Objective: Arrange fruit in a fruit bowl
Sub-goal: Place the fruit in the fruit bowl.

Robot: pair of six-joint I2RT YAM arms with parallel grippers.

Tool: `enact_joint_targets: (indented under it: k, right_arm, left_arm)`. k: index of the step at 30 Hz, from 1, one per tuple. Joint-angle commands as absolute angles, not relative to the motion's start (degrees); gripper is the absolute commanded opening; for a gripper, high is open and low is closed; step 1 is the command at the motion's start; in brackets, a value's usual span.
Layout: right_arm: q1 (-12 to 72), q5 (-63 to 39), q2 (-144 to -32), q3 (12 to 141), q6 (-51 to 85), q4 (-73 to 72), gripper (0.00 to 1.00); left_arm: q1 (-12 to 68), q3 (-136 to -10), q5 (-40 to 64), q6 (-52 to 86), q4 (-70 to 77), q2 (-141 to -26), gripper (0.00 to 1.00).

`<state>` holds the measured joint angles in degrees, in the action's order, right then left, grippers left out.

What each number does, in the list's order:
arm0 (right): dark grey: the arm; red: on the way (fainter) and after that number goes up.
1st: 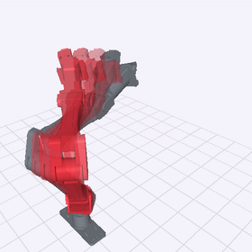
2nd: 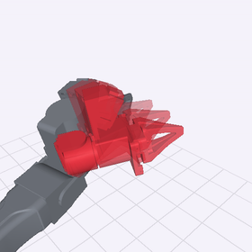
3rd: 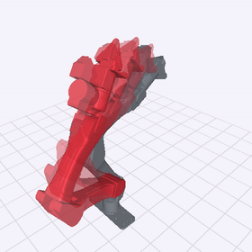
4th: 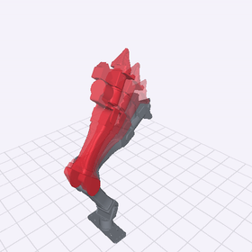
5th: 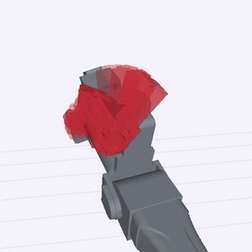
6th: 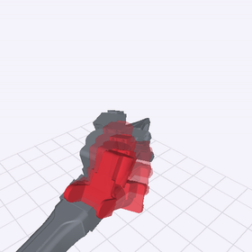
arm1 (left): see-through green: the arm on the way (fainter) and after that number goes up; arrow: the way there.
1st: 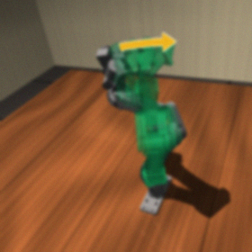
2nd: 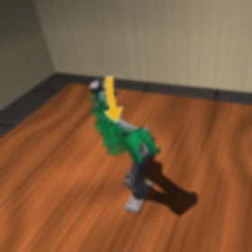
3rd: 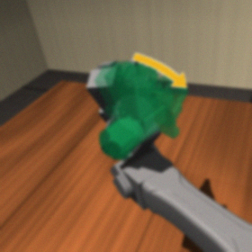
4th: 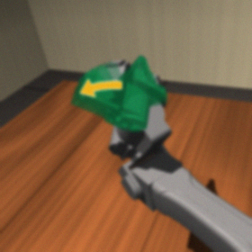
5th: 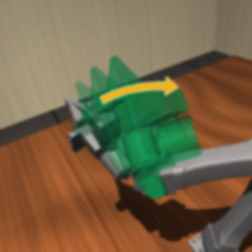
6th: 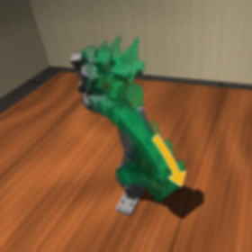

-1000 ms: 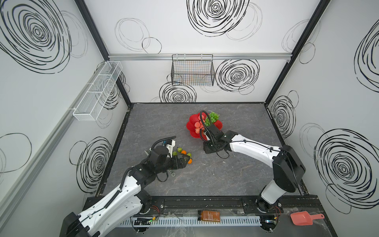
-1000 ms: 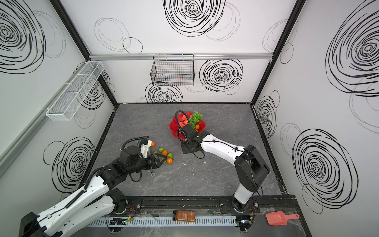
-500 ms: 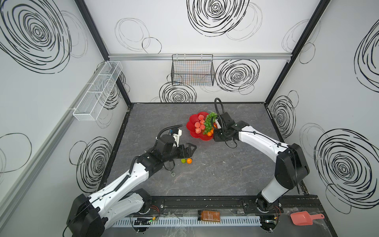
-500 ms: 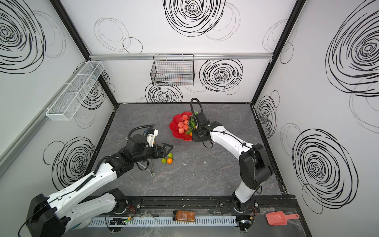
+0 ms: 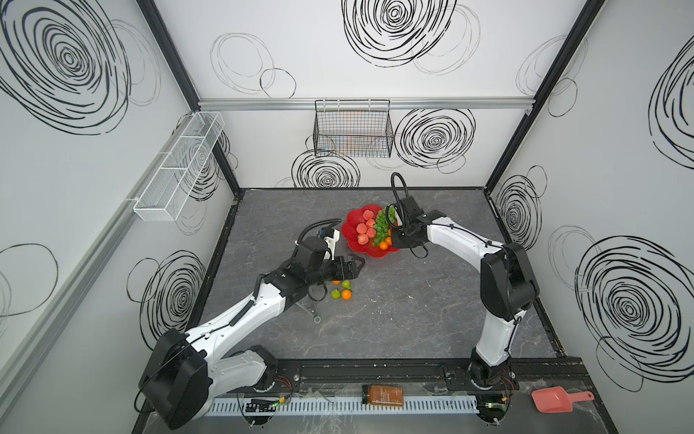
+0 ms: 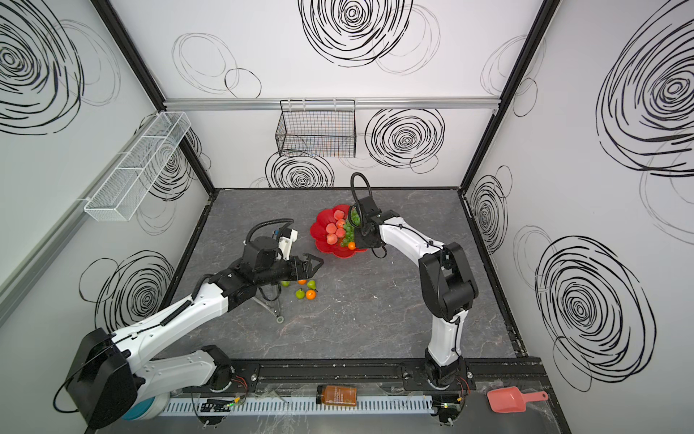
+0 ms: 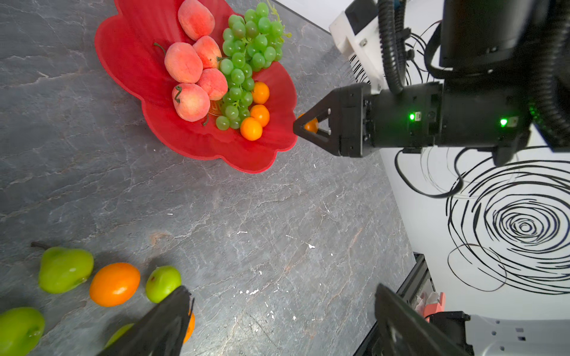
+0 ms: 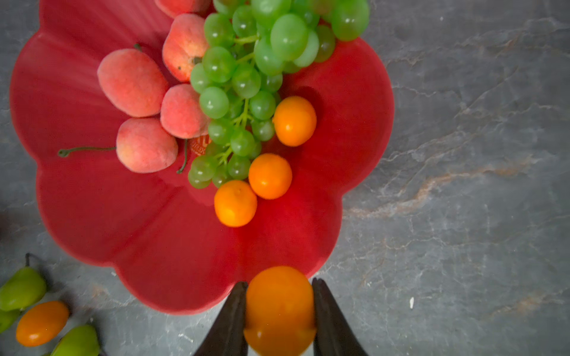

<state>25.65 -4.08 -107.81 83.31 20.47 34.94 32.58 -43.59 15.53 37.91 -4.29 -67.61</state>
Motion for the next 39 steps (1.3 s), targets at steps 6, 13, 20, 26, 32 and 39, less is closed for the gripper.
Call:
enact_joint_targets:
  k: [6, 13, 20, 26, 32, 39]
  right_arm:
    - [23.99, -2.18, -114.56, 91.38, 17.71, 37.24, 0.31]
    - [23.35, -2.73, -118.37, 94.82, 17.25, 37.88, 0.32]
    - [23.00, -2.90, -119.18, 95.54, 17.26, 37.91, 0.38]
    - [22.88, -2.91, -119.16, 95.57, 17.32, 37.98, 0.39]
    - [22.59, -2.72, -119.25, 95.77, 17.33, 38.06, 0.40]
    - [22.14, -2.95, -119.54, 95.84, 17.32, 38.10, 0.42]
  left_arm:
    - [31.64, -46.67, 16.81, 36.00, -0.26, -69.86, 0.96]
    - [31.05, -45.81, 16.96, 35.77, 0.00, -70.04, 0.96]
    - [30.68, -45.70, 17.29, 35.68, 0.25, -70.14, 0.96]
    - [30.53, -45.62, 17.58, 35.64, 0.31, -70.31, 0.96]
    - [30.41, -45.27, 17.60, 35.70, 0.35, -70.05, 0.96]
    - [30.38, -44.83, 17.53, 35.69, 0.10, -69.49, 0.96]
